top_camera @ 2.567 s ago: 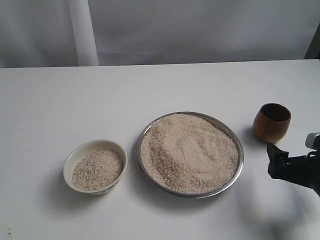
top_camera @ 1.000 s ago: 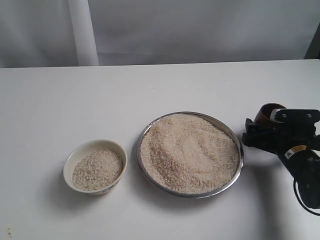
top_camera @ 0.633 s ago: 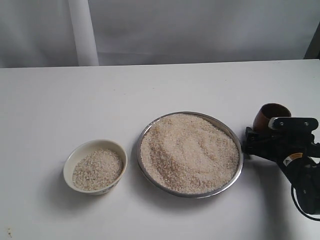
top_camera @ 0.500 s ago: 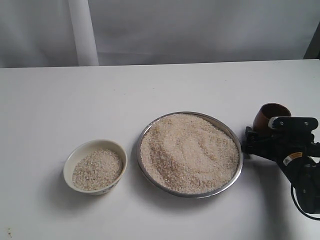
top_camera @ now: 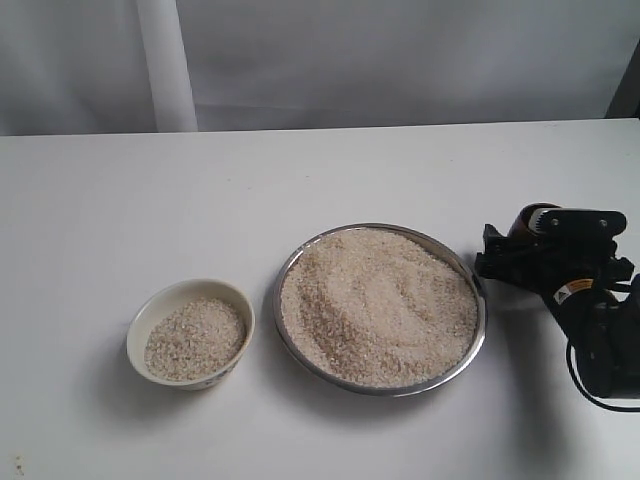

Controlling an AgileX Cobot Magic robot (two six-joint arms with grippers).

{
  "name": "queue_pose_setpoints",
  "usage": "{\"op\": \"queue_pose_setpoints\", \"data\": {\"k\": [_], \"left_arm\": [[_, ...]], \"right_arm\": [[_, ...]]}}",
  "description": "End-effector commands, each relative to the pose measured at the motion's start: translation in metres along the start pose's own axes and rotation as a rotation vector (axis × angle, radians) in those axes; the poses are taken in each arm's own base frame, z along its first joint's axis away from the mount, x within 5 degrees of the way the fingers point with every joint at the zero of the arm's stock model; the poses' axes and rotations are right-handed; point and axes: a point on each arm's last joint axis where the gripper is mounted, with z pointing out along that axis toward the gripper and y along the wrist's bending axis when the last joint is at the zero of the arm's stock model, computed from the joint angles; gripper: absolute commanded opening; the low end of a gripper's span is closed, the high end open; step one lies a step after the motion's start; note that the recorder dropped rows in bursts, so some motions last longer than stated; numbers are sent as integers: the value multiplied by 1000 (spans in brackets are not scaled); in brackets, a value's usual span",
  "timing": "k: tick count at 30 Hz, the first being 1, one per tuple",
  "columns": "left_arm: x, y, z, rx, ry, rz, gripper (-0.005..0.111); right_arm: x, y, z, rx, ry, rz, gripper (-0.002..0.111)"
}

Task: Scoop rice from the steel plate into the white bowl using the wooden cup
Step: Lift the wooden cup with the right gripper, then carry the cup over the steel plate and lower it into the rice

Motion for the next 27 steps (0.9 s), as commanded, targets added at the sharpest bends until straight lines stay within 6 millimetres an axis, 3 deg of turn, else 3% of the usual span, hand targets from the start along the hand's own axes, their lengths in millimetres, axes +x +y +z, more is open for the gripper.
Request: {"op": "queue_pose_setpoints", "data": {"k": [1, 5, 8, 19, 23, 27], "left_arm": [[-2, -1, -1, 5, -12, -7, 0], [-2, -1, -1, 5, -12, -7, 0], [-2, -1, -1, 5, -12, -7, 0], [-2, -1, -1, 5, -12, -7, 0], [-2, -1, -1, 5, -12, -7, 0], [-2, -1, -1, 5, -12, -7, 0]], "right_arm": [[0, -1, 0, -3, -8, 7, 89], [0, 0, 0, -5, -8, 7, 83], [0, 0, 0, -6, -8, 6, 70], [-1, 0, 0, -6, -11, 5, 2], [-16, 1, -2, -10, -15, 7, 0], [-56, 0, -8, -14, -27, -57, 0]]}}
